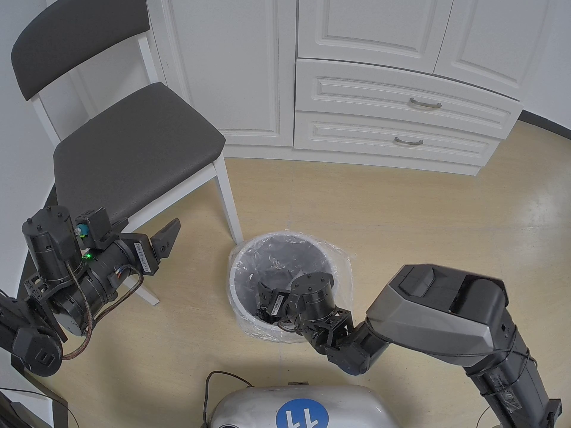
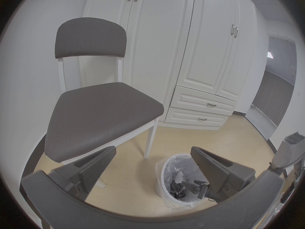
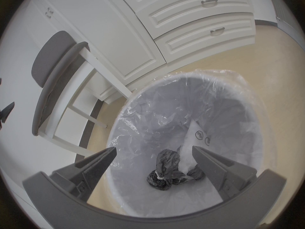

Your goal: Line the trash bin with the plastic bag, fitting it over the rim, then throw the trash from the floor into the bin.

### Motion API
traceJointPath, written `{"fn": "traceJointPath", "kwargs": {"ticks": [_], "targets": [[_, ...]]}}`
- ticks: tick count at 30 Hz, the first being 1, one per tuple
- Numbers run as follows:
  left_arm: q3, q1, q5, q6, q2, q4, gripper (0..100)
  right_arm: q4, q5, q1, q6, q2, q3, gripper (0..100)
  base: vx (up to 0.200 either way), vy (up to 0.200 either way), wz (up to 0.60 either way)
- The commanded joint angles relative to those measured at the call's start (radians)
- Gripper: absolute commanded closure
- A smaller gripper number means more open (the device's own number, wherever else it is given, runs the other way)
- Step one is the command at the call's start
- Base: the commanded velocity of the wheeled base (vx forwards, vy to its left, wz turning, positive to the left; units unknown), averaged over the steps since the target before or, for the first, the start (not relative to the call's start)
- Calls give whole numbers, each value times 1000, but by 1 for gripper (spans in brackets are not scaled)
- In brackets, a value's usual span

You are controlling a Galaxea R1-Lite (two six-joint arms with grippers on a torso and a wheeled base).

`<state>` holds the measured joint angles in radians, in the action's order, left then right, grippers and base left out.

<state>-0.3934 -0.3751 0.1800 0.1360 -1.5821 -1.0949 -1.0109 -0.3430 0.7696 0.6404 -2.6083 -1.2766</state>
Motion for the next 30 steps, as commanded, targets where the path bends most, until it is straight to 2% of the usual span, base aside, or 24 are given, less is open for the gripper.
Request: {"fn": "traceJointPath", "kwargs": {"ticks": [1,2,3,6,8,9,10,12,16,20,25,26,30], "targets": [[8,-15,-1,2,7,0,0,-17,22,7,-154,220,195,0,0,0,0],[8,-15,-1,2,7,0,0,-18,27,5,-171,232,207,0,0,0,0],[15,-16,-1,2,10,0,0,-23,33,-6,-249,307,276,0,0,0,0],[21,-18,1,1,22,0,0,-37,25,-44,-352,416,382,0,0,0,0],[41,-21,-4,-3,57,-2,0,-58,22,-113,-473,537,497,0,0,0,0],[45,-22,-4,-3,62,-2,0,-61,22,-125,-485,553,514,0,0,0,0],[64,-41,-4,-3,96,-2,0,-91,33,-194,-547,633,599,0,0,0,0],[84,-67,-4,-1,148,-2,0,-155,38,-276,-585,728,672,0,0,0,0],[84,-73,-1,-15,235,-2,0,-193,50,-412,-591,892,749,0,0,0,0],[88,-71,-2,-59,373,13,0,-198,52,-489,-587,1070,827,0,0,0,0],[88,-65,1,-104,479,38,0,-195,52,-521,-584,1220,881,0,0,0,0],[80,-62,1,-114,545,75,0,-187,44,-523,-587,1317,898,0,0,0,0],[39,-62,7,-121,651,175,0,-140,36,-527,-593,1484,905,0,0,0,0]]}}
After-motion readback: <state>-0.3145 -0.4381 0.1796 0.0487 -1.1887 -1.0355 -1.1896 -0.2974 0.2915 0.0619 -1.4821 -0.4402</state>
